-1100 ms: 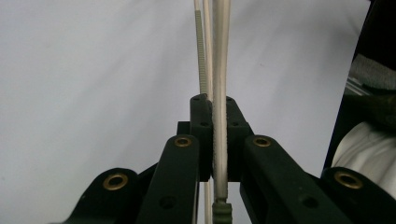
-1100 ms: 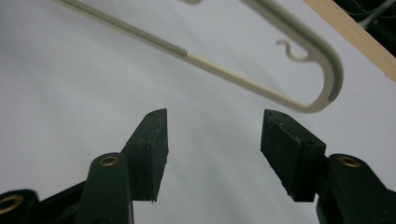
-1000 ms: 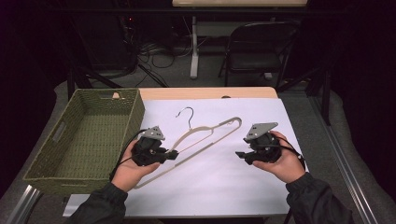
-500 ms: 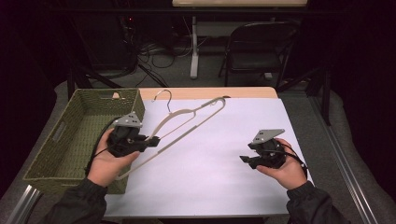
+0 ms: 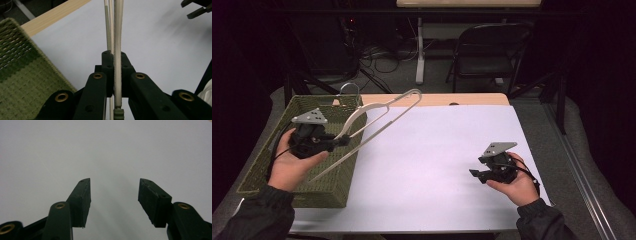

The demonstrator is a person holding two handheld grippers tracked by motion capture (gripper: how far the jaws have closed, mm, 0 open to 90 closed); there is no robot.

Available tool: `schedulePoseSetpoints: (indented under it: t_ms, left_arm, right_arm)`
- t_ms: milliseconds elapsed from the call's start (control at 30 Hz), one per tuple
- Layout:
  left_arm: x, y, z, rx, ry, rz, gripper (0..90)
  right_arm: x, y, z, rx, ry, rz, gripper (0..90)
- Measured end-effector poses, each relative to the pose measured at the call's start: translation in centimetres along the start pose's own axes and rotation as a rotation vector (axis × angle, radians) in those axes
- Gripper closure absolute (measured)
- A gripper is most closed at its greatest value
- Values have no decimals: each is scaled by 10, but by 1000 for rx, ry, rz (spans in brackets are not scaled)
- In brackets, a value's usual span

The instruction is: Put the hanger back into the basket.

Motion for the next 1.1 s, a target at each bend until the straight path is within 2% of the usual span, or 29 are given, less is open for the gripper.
schedulePoseSetpoints:
  t_ms: [167,333,533,633,833,867,1100]
  left_arm:
    - [-7,-6,-23,-32,26,-7,874]
    - [-16,-9,-39,-40,62,-7,873]
    - [-28,-13,-57,-53,75,7,873]
    - [-35,-16,-68,-75,88,11,873]
    - [-44,-20,-83,-81,105,16,873]
    - [-45,-21,-85,-87,106,16,873]
    - [-54,-29,-107,-122,132,25,873]
  right_arm:
    - [1,-4,0,18,-10,2,435]
    - [3,-7,0,27,-10,-3,435]
    - [4,-10,-1,29,-12,-24,435]
    - [6,-11,-1,33,-13,-12,435]
    - [7,-13,-2,38,-11,-17,435]
    - [7,-13,-2,37,-9,-31,435]
    - [7,-14,-1,38,-6,-33,435]
Point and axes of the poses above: each handheld gripper's, and its own axes: x roughly forward along the jaws, y roughly out of its top, z roughly to its right, the point moved 2 cm from there along x, roughly forward along the jaws, and after that the axes turned 14 degrees about -x, right-handed, at the moved point
